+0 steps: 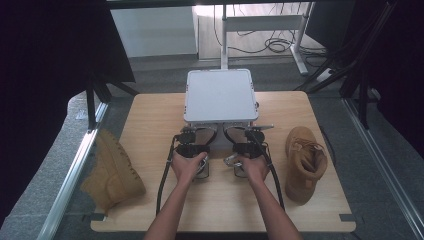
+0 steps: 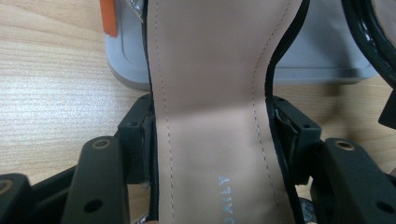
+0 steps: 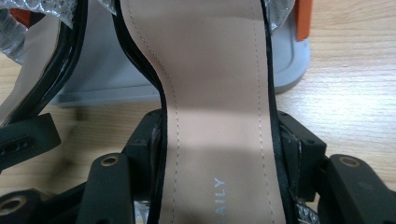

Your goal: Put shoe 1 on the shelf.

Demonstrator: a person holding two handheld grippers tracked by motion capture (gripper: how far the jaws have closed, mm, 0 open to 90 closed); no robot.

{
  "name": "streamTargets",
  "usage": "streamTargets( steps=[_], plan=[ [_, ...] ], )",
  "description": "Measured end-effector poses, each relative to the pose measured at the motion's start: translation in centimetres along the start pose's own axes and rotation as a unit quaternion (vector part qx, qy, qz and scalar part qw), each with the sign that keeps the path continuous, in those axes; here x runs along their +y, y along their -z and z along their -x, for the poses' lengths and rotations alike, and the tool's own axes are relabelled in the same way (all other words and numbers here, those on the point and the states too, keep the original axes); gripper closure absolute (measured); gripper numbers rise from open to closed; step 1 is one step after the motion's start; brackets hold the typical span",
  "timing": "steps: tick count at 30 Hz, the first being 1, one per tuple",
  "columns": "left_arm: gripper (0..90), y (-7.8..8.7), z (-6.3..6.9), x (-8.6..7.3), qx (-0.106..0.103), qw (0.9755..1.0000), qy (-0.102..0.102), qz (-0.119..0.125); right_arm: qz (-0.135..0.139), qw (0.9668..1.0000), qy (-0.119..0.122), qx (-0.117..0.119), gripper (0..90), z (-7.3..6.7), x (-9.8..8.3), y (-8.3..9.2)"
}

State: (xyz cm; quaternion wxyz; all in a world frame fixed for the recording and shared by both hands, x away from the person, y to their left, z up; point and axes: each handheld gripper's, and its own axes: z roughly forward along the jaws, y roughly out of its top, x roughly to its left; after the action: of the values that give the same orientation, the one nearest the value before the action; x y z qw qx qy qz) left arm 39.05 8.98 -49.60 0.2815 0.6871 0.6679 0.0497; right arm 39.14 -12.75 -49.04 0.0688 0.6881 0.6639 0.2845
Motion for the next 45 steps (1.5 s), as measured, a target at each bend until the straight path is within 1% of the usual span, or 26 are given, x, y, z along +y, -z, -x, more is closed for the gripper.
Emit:
streamTargets(
  steps=[3,7,9,11,14,17,19,20,21,22,23,24,26,30,32,34,35,36,37,39,40,41,42,43,44,45],
  plan=[
    [41.0,-0.3,0.1,0.0,0.004,1.0,0.0,0.005,-0.001,1.0,-0.006,-0.003,42.0,-0.3,0.0,-0.5],
    [41.1,-0.9,0.4,0.0,0.012,0.9999,-0.001,0.005,0.006,0.9999,-0.003,-0.012,41.9,-0.5,0.0,-1.0],
    [41.1,-1.2,0.6,-0.1,0.015,0.9999,0.0,0.006,0.008,0.9998,-0.007,-0.016,41.9,-0.6,0.0,-1.2],
    [41.0,-1.4,0.6,-0.1,0.016,0.9999,0.001,0.005,0.007,0.9997,-0.002,-0.023,41.9,-0.8,0.0,-1.5],
    [40.9,-1.5,0.7,-0.1,0.019,0.9998,0.001,0.006,0.002,0.9996,-0.001,-0.029,41.7,-1.0,-0.1,-2.0],
    [40.5,-1.7,0.7,-0.1,0.021,0.9997,0.011,0.006,0.001,0.9994,0.006,-0.034,41.2,-1.2,-0.2,-2.2],
    [39.2,-1.9,0.7,-0.2,0.018,0.9998,0.012,0.004,0.0,0.9994,0.008,-0.033,40.3,-1.3,-0.2,-2.2],
    [37.4,-1.8,0.7,-0.2,0.015,0.9998,0.011,0.009,-0.004,0.9994,0.015,-0.032,38.2,-1.3,-0.2,-2.2],
    [36.7,-1.7,0.7,-0.2,0.009,0.9998,0.012,0.012,-0.009,0.9992,0.024,-0.03,33.2,-1.3,-0.3,-2.3],
    [34.2,-1.6,0.7,-0.2,0.004,0.9999,0.013,0.01,-0.014,0.999,0.03,-0.03,29.8,-1.4,-0.3,-2.3],
    [30.5,-1.6,0.7,-0.1,0.0,0.9999,0.013,0.008,-0.016,0.9989,0.035,-0.026,29.5,-1.4,-0.3,-2.3],
    [27.8,-1.5,0.7,-0.1,-0.003,0.9999,0.013,0.007,-0.016,0.9989,0.036,-0.025,29.1,-1.3,-0.4,-2.3],
    [27.2,-1.3,0.6,-0.1,-0.006,0.9999,0.011,0.006,-0.01,0.9993,0.033,-0.017,27.5,-1.1,-0.4,-2.1],
    [26.9,-0.5,0.5,0.1,-0.014,0.9997,0.007,0.021,0.007,0.9996,0.028,-0.002,27.0,-0.8,-0.2,-1.3],
    [26.5,0.0,0.4,0.3,-0.015,0.9995,0.003,0.027,0.01,0.9995,0.031,-0.003,27.3,-0.8,0.0,-0.9],
    [26.6,0.3,0.2,0.4,-0.02,0.9993,0.005,0.03,0.012,0.9994,0.031,0.002,28.1,-0.7,0.1,-0.5],
    [27.2,0.5,0.0,0.4,-0.021,0.9994,0.003,0.028,0.015,0.9995,0.029,0.005,28.8,-0.7,0.1,-0.3],
    [28.1,0.6,-0.1,0.4,-0.021,0.9994,0.0,0.028,0.019,0.9992,0.036,0.005,30.5,-0.6,0.2,0.0],
    [29.0,0.8,-0.3,0.3,-0.024,0.9992,-0.001,0.031,0.021,0.9991,0.035,0.01,32.8,-0.6,0.3,0.3],
    [31.7,1.3,-0.6,0.2,-0.028,0.9987,-0.006,0.043,0.027,0.9983,0.047,0.019,39.7,-0.5,0.4,0.9],
    [38.8,1.5,-0.7,0.1,-0.031,0.9982,-0.012,0.05,0.031,0.9979,0.051,0.026,43.4,-0.5,0.4,1.3],
    [45.7,1.8,-0.8,0.0,-0.034,0.9975,-0.019,0.059,0.034,0.9976,0.053,0.028,45.7,-0.4,0.5,1.5],
    [49.4,2.1,-0.9,-0.1,-0.032,0.9973,-0.023,0.062,0.037,0.9972,0.057,0.032,50.2,-0.3,0.5,1.9],
    [53.3,2.4,-1.0,-0.1,-0.039,0.9969,-0.029,0.062,0.04,0.9968,0.06,0.036,52.6,-0.2,0.5,2.1],
    [59.4,2.7,-1.2,-0.2,-0.043,0.9965,-0.034,0.063,0.044,0.9965,0.062,0.036,54.5,-0.1,0.5,2.4],
    [61.7,3.0,-1.3,-0.3,-0.044,0.9961,-0.038,0.066,0.047,0.9962,0.062,0.039,56.7,0.1,0.4,2.7]
  ],
)
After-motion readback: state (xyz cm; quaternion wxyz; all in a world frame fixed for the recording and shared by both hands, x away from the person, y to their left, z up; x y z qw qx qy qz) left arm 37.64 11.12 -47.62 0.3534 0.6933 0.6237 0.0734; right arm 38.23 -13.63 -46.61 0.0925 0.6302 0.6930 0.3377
